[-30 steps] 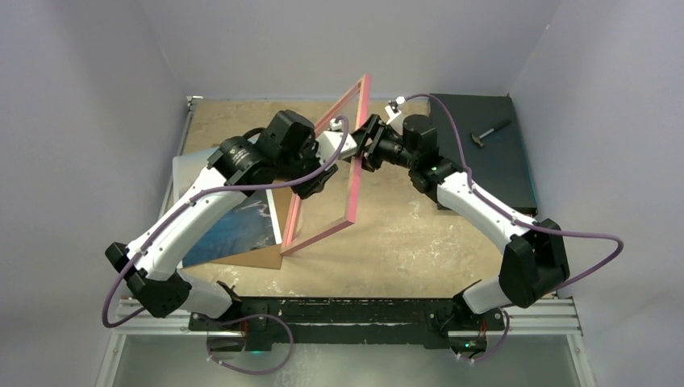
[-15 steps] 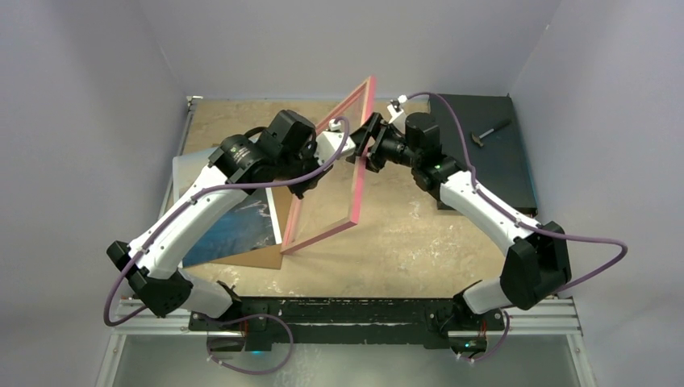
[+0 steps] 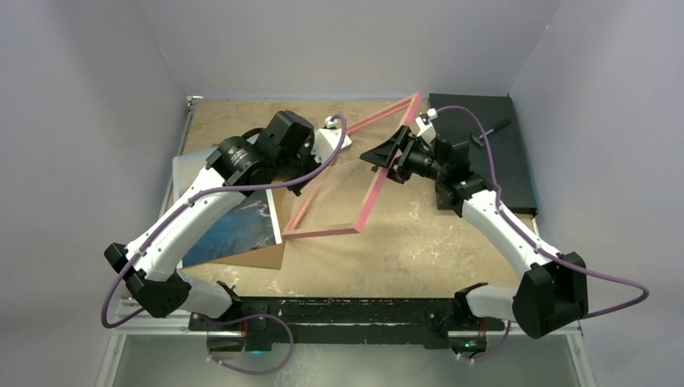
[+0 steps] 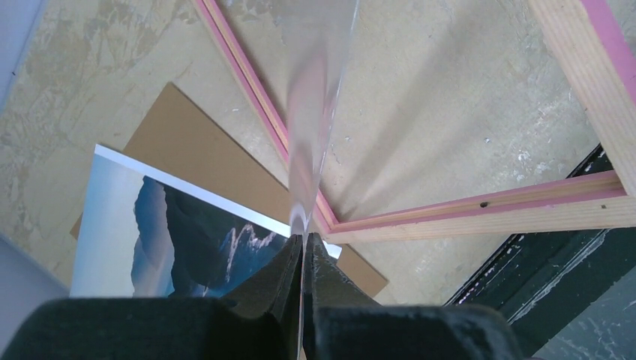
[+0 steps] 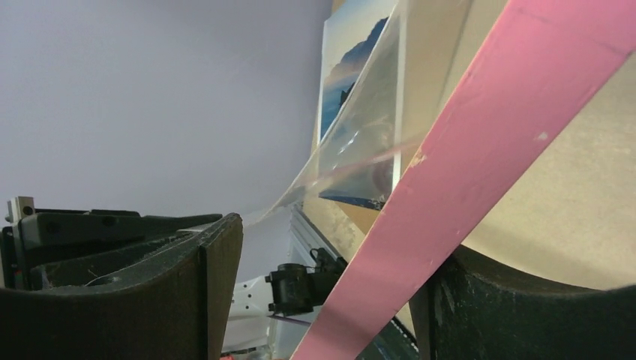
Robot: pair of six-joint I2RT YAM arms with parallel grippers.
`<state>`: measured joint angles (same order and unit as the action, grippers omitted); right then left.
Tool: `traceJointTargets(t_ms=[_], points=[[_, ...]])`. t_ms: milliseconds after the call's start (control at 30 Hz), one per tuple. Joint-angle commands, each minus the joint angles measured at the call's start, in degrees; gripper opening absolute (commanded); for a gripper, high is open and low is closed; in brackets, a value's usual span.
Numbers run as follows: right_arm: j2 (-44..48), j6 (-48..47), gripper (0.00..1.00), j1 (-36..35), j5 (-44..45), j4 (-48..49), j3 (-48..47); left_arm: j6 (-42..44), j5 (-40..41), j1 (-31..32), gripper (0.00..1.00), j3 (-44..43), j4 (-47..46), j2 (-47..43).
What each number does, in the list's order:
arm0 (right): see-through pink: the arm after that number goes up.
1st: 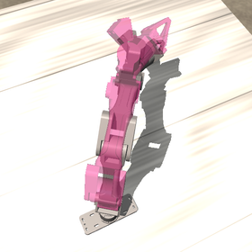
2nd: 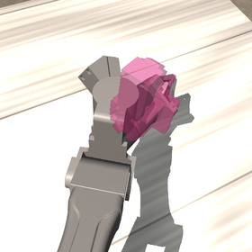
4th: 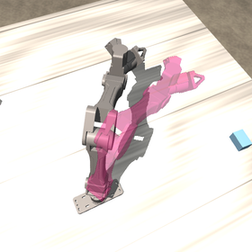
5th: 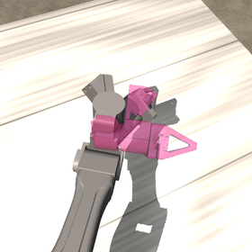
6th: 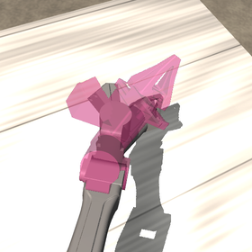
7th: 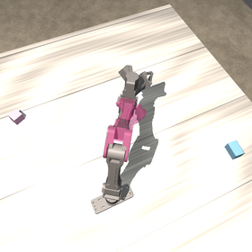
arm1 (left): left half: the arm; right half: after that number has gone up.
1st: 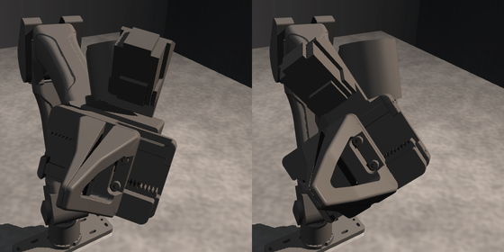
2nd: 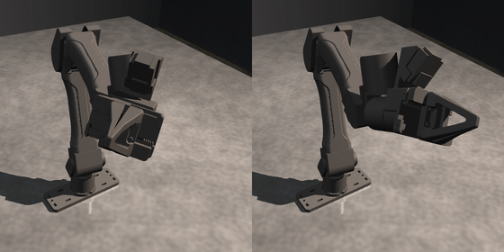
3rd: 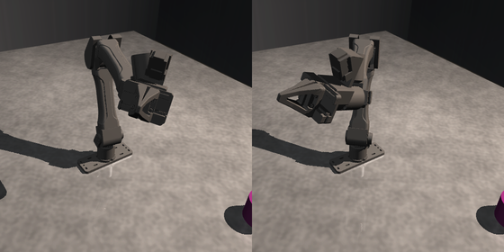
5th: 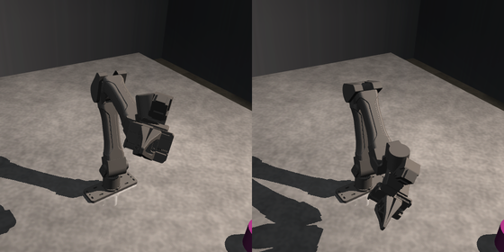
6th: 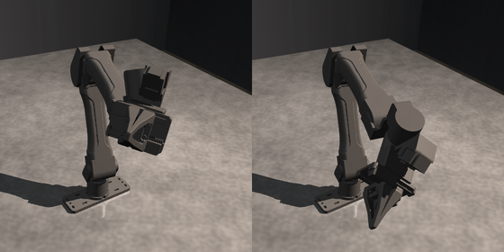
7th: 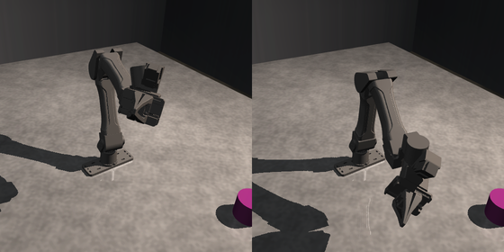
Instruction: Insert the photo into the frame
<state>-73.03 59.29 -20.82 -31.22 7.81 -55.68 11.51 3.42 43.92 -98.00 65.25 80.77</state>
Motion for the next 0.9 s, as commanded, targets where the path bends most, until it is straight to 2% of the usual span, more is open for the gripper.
traceJointTargets(t_ms=[0,133,233,433,667,867], points=[[2.3,-5.8,0.73,2.2,-1.2,-1.9,3.9,-1.4,3.6,-0.2,0.00,-0.5,-3.7,-3.8],[3.2,-9.1,0.71,2.9,-0.6,-5.4,5.6,-1.6,1.7,-0.2,0.00,-0.9,-5.3,-3.7],[3.5,-11.3,0.84,3.0,-1.5,-6.4,6.0,-1.9,1.0,-0.2,0.00,-0.8,-5.5,-2.5],[3.2,-10.3,0.98,3.1,-5.1,-4.2,6.0,-2.1,1.1,-0.2,0.00,-0.8,-5.7,-1.7],[3.7,-4.0,0.99,3.9,-10.4,6.0,9.4,-2.5,1.0,-0.2,0.00,-0.4,-5.5,-2.0],[3.8,-3.5,0.99,4.0,-10.2,7.6,9.0,-3.0,0.6,-0.3,0.00,-0.4,-5.5,-2.2]])
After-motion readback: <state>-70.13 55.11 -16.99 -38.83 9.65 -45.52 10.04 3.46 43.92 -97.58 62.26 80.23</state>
